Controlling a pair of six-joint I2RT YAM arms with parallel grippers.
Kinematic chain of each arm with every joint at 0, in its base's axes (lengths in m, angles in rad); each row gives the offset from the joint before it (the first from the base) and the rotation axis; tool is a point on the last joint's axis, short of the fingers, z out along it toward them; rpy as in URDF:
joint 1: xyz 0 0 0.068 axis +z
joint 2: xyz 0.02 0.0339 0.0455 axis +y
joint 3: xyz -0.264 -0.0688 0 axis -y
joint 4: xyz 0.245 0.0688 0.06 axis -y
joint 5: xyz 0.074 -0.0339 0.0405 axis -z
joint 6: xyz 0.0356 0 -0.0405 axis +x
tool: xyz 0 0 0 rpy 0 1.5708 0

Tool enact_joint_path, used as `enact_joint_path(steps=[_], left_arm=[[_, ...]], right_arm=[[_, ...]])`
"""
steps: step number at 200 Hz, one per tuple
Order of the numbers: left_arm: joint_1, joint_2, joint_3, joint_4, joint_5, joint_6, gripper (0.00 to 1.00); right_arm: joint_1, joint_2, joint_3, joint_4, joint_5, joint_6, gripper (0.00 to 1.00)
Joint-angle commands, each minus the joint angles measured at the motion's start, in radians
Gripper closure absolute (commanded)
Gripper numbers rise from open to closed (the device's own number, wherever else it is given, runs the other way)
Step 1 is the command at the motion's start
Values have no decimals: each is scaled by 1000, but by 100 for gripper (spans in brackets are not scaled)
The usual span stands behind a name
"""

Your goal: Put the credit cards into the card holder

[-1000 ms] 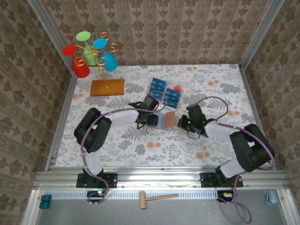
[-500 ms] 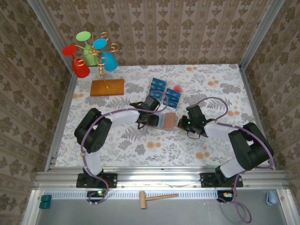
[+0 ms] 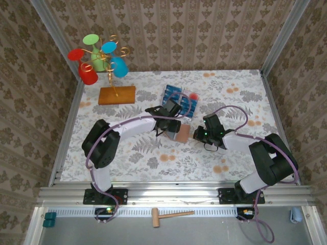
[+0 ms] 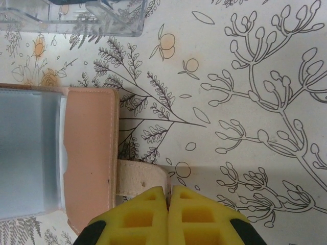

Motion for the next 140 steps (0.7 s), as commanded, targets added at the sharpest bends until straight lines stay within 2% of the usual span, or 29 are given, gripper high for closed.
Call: enact_joint_path(steps=[1,27,69,93,118,140], left_arm=[[-8,21,5,-44,-25,14,44],[-10,9,-9,-30,-23,12,50],[-14,2,-9,-28,-25,15,53],[-16,6,-9,-29,-26,16,58],[-16,12,-11,-28,-28,16,67],[-15,6,-17,-26,-31,14,68]], right_arm=[[-4,-45,24,-10,-23,-11,90],[-4,-89,39,-42,-27,-17,75],[-4,-180,59,-83,-26,-15,73],[3,-211,72,-80,-53,0,76],[27,-193,91,-70,-64,9,85],[53,-140,105,-48,-66,19,90]])
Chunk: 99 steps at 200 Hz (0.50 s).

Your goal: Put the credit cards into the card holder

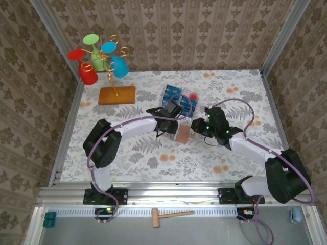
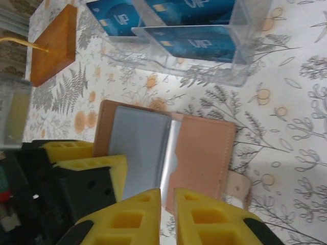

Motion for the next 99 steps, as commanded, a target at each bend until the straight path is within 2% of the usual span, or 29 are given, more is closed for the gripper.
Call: enact_joint_path(steps=[1,44,73,99], left_arm=[[-8,-1,-14,-11,-19,4,68],[-8,-6,-15,-13,-24,4,67],[-7,-13,-11,-14,-28,4,67],[-6,-28,-13,-14,-31,12,58]], right_arm=[[29,52,34,4,-22,16,90],[93,248,69,57,1,28,95],[98,364,60,117,5,50,97],[99,416,42,146,14,63,97]])
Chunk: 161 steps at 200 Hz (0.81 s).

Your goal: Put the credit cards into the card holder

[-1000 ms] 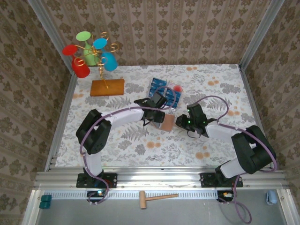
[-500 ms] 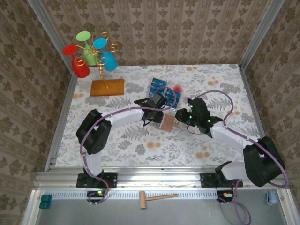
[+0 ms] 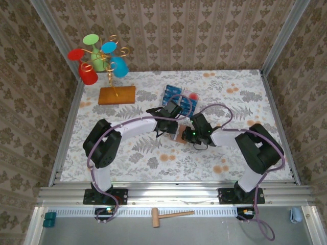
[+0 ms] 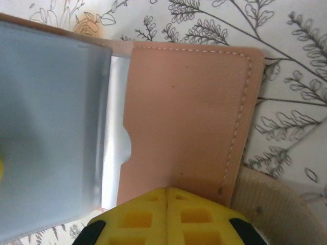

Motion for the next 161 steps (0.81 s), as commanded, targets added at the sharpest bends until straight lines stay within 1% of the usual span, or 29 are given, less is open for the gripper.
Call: enact_joint_path(steps=[1,16,36,101,161], left_arm=[[-6,-30,-12,-14,-21,12,58],[-2,-44,-20,-11,-26,17,52],[10,-62,-33,0,-23,18,50],[42,-116,-75,34,-24,14,46],[58,-137,-83,40,-27,19,45]], right_arm=[[2,45,-8,39,22,28,97],[1,55,-18,45,30,34,97],[-1,62,-26,46,34,31,97],[-5,71,-32,35,42,25,98],[-8,75,-36,34,47,23,99]])
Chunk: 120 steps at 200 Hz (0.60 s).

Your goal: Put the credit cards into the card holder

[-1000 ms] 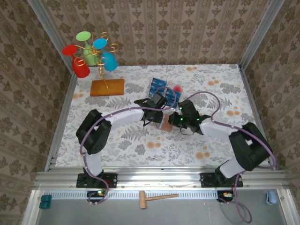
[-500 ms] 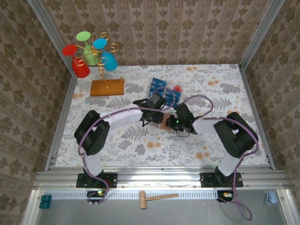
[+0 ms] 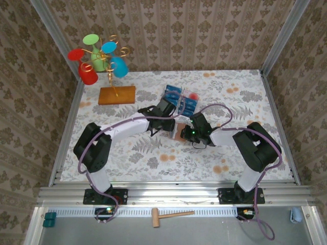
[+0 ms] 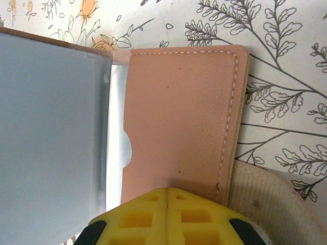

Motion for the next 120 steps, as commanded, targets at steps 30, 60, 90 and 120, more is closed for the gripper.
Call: enact_joint_path(steps=[30,60,90,120], left_arm=[[18,-21,-22,10,-21,10,45],[39,-28,-67,26,-29,-10,46],[63,-44,-108,54,-8,-20,46],[69,-41,-122,69,5,-17,49]], right_arm=[[-6,52,-29,-43,45,3,99],[-8,47,-27,-49,43,2,99],[-9,47,-24,-54,44,-3,99],[-12,53,-23,-56,44,-7,99]])
